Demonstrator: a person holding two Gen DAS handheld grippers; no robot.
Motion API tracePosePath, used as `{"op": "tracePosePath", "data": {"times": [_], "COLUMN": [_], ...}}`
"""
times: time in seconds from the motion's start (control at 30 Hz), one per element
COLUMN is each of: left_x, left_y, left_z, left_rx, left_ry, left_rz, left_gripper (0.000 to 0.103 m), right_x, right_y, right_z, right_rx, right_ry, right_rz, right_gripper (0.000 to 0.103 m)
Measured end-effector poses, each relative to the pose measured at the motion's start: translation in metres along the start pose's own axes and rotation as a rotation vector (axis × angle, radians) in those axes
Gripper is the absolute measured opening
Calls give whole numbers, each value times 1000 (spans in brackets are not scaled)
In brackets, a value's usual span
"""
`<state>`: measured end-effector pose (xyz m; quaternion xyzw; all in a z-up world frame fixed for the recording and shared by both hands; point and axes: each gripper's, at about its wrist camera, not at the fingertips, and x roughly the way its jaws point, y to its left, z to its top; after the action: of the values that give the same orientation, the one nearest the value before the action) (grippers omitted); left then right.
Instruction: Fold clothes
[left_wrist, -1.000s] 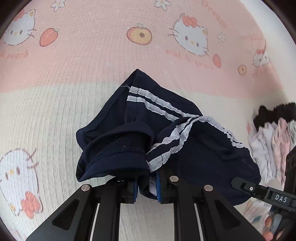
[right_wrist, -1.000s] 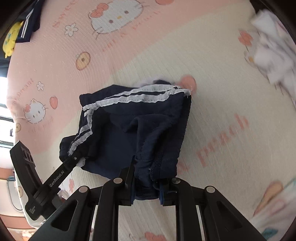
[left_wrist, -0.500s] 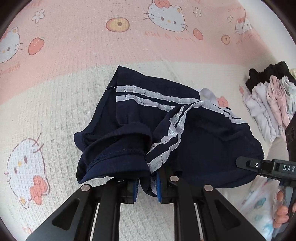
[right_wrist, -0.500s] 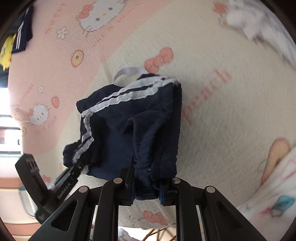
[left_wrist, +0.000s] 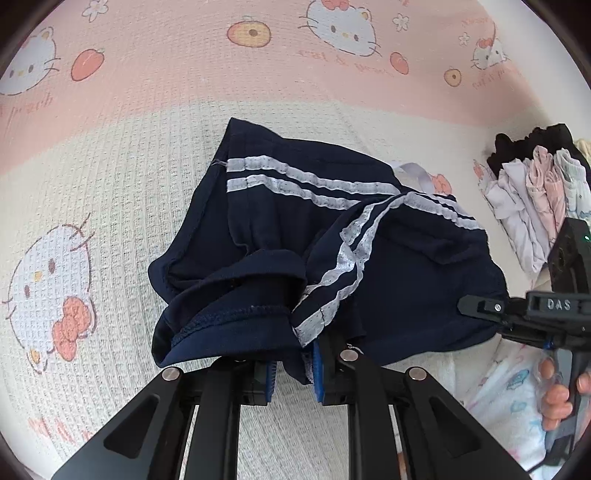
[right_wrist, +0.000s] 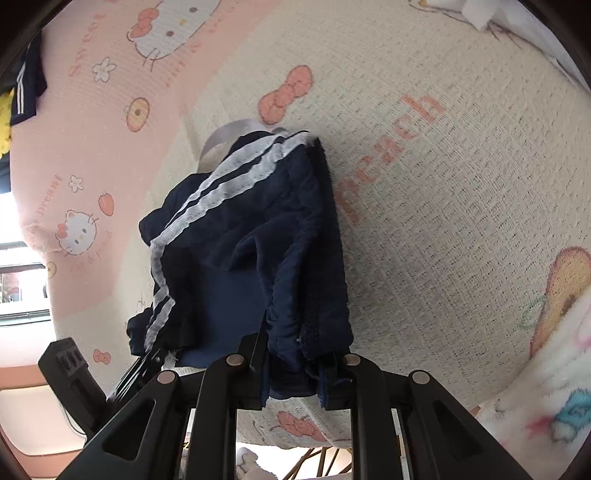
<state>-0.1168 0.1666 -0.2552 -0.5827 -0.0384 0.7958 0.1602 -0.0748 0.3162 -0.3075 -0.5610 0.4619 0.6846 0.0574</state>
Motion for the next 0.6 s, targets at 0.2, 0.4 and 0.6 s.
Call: {"op": "tracePosePath", "data": {"times": [0.2,0.4,0.6], "left_x": [-18,-25,-46], "left_y": [19,37,49], "left_z": [1,-12,-24], "left_rx": [-77,-106,-137], "left_ry": [20,73,40], "left_rz": [-91,-56,-26], "left_gripper": [18,65,65], "right_x": [0,-1,-31], "right_y": [-3,-6,-23], "right_z": [8,13,4], "right_rx": [-3,22,61], "right_ry": [10,19,-14], "right_rz": [-21,-5,1], "right_gripper": [17,19,65]}}
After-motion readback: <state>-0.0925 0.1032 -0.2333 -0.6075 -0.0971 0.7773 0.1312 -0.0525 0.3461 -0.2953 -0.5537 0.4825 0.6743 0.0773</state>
